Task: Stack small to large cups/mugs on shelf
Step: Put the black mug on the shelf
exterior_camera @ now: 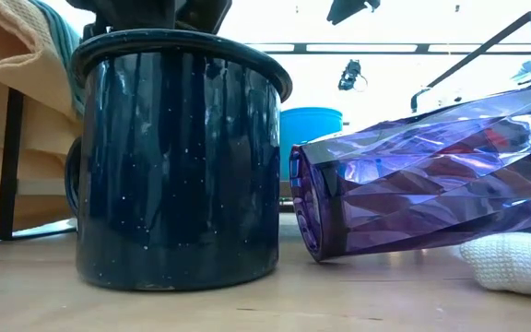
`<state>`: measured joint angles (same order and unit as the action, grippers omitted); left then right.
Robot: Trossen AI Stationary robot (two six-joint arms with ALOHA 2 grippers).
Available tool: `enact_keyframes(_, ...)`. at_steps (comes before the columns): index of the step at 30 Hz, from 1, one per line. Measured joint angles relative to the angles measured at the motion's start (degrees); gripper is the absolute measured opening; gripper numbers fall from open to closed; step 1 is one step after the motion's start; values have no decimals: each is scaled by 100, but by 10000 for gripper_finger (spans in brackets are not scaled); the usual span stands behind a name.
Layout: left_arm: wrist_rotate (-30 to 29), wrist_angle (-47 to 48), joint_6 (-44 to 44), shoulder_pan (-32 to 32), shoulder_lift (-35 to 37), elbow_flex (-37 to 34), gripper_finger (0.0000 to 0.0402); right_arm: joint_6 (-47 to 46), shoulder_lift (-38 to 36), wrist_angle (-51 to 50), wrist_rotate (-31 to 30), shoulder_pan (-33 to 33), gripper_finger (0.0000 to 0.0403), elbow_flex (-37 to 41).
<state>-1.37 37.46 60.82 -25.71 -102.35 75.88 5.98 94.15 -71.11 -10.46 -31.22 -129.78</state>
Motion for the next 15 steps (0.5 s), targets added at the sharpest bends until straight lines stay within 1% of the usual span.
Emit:
enact_keyframes(6, 249, -359, 1, 4, -331, -1, 173, 0, 0, 0, 0, 0, 135, 0)
enact_keyframes(10, 280, -402, 6, 9, -380, -2, 164, 0, 0, 0, 0, 0, 135, 0)
enact_keyframes(12, 285, -384, 4, 19, -380, -1, 149, 4, 0, 0, 0, 0, 135, 0)
enact_keyframes(15, 342, -378, 2, 50, -380, 0, 108, 7, 0, 0, 0, 0, 135, 0)
